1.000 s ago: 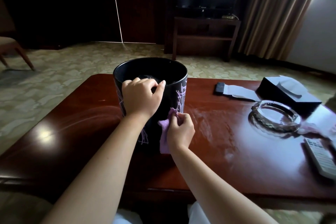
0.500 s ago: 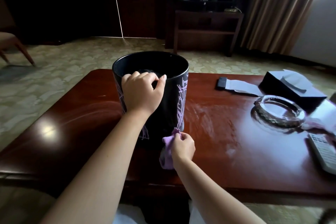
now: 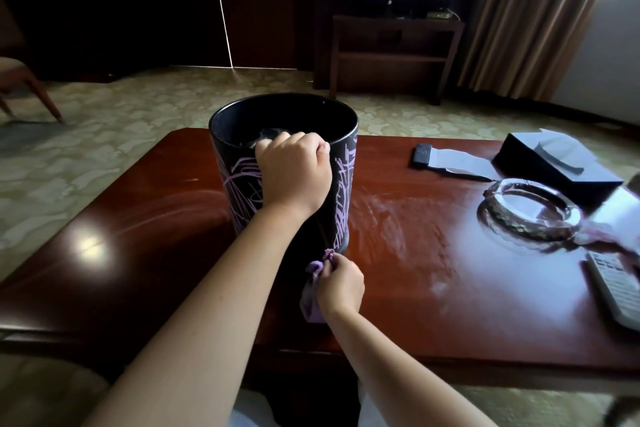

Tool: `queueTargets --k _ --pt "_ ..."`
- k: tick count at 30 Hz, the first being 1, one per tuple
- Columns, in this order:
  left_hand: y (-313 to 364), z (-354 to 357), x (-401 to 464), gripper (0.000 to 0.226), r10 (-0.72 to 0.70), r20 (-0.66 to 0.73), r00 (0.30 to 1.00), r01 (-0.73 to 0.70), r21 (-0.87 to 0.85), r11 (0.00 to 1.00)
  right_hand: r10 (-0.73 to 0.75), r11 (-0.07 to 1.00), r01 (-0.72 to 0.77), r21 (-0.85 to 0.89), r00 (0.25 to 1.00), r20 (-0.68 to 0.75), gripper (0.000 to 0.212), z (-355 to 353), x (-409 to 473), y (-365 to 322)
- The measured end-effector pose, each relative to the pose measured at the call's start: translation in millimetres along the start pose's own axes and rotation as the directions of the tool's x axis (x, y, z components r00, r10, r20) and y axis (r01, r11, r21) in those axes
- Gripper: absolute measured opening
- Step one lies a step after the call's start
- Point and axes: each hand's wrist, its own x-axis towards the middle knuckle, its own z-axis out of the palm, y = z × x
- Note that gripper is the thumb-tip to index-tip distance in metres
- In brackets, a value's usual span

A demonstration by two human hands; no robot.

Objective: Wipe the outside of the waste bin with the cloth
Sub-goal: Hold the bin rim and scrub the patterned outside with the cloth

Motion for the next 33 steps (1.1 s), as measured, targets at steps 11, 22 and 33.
queueTargets --k 11,22,33 --pt "-3 -4 4 0.029 0.033 0.028 0.999 -0.030 -0.107 0.994 0.067 0.990 -0.066 0.125 0.998 -0.009 0.022 -16 4 0" --pt "-6 -1 4 0.036 0.071 0.014 0.997 -0.067 -0.168 0.984 0.080 0.988 -0.076 0.138 0.996 -0.028 0.020 -18 5 6" --pt "-6 1 0 0.031 0.073 -0.024 0.997 -0.077 -0.185 0.980 0.015 0.987 -0.012 0.158 1.000 -0.021 0.013 -19 4 14"
